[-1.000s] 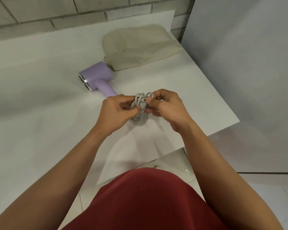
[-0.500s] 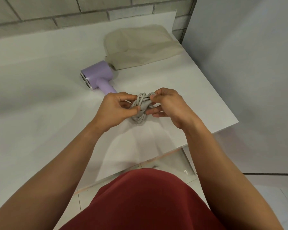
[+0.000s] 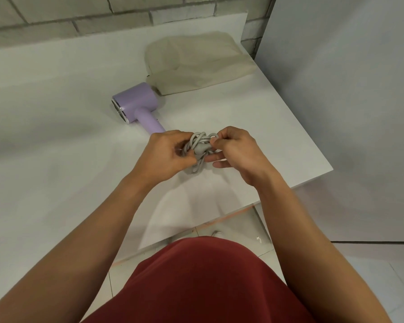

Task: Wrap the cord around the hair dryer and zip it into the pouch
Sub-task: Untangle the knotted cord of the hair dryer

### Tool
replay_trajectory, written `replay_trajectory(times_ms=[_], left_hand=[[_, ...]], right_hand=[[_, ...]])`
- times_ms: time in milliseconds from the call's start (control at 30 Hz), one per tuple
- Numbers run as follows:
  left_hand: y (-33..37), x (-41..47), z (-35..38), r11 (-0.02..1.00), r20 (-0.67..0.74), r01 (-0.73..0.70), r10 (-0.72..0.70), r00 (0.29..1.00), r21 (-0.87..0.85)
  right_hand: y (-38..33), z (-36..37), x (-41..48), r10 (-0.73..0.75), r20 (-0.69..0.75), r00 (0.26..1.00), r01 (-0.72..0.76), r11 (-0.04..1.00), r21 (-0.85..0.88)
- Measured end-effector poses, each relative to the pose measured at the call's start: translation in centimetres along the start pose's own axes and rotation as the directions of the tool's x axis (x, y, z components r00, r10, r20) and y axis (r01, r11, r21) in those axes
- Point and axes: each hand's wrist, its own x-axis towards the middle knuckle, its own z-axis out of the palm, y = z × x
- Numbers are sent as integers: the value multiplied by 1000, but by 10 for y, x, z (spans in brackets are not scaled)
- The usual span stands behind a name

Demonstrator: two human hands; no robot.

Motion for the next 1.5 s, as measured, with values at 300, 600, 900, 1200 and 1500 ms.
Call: replay_trajectory(times_ms=[300,600,900,1200,1500], left_hand=[[0,11,-7,928,61,249,-241,968,-278],[-6,5,0,989,-5,148,-148,989,-30],[-18,16,-3,992,90,45,-56,994,121],[-18,5,-2,957,-24,218,-227,974,-193],[-15,15,-14,975,88,217,-221,971,49]], right_hand=[[1,13,1,-57,-91,994,66,994,90],[10,21,7,-131,-96,987,128,991,-43],[13,17,21,-205,-49,978,198,972,-123],[15,27,22,-214,-115,970,229,965,131],[20,30,19,-161,-30,986,164,960,226]])
